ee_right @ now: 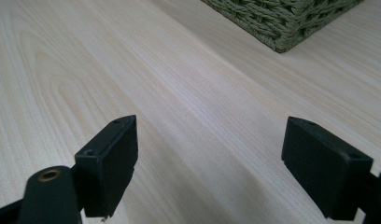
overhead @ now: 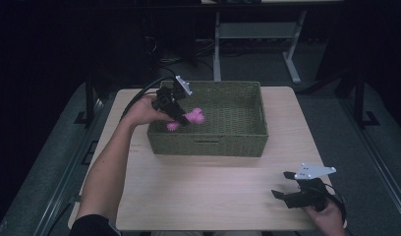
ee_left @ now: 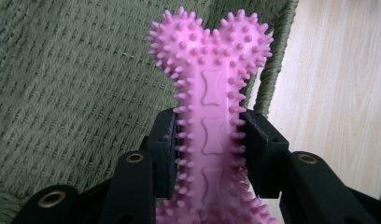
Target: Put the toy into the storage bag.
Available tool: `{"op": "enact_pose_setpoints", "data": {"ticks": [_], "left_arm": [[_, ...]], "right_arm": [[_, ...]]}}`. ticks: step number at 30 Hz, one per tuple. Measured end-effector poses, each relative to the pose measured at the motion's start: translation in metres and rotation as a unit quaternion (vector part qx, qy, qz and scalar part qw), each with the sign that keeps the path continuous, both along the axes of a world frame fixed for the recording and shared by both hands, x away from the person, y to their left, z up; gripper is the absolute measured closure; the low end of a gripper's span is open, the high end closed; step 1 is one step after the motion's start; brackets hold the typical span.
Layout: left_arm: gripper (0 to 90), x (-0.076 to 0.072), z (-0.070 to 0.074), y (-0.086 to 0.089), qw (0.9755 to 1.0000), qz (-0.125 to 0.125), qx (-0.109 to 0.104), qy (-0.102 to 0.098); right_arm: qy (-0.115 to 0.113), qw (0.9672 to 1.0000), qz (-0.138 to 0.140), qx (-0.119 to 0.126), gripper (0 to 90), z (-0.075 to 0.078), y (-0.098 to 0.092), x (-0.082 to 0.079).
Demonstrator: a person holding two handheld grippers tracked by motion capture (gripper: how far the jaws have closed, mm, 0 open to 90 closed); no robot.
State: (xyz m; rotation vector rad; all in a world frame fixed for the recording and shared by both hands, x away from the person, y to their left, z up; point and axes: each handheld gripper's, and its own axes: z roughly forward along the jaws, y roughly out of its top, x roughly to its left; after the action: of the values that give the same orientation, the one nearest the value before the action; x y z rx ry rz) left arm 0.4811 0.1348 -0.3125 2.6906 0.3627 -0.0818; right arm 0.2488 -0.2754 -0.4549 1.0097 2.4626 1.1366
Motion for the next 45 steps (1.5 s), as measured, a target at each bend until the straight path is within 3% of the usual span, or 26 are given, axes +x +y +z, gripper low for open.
{"op": "enact_pose_setpoints", "data": {"ticks": [31,39,45], "left_arm": [[58.9,0.014,-0.022,-0.009,0.9999,0.004,0.013,0.01],[58.8,0.021,-0.031,-0.008,0.9993,0.009,0.027,0.022],[58.8,0.023,-0.035,-0.01,0.9993,0.007,0.026,0.025]], "right_arm": [[-0.003,1.0,0.002,0.001,18.1,0.0,-0.001,0.0],[-0.001,1.0,0.003,-0.001,18.1,0.0,-0.001,0.0],[-0.001,1.0,0.002,0.001,18.1,0.0,-0.002,0.0]]}}
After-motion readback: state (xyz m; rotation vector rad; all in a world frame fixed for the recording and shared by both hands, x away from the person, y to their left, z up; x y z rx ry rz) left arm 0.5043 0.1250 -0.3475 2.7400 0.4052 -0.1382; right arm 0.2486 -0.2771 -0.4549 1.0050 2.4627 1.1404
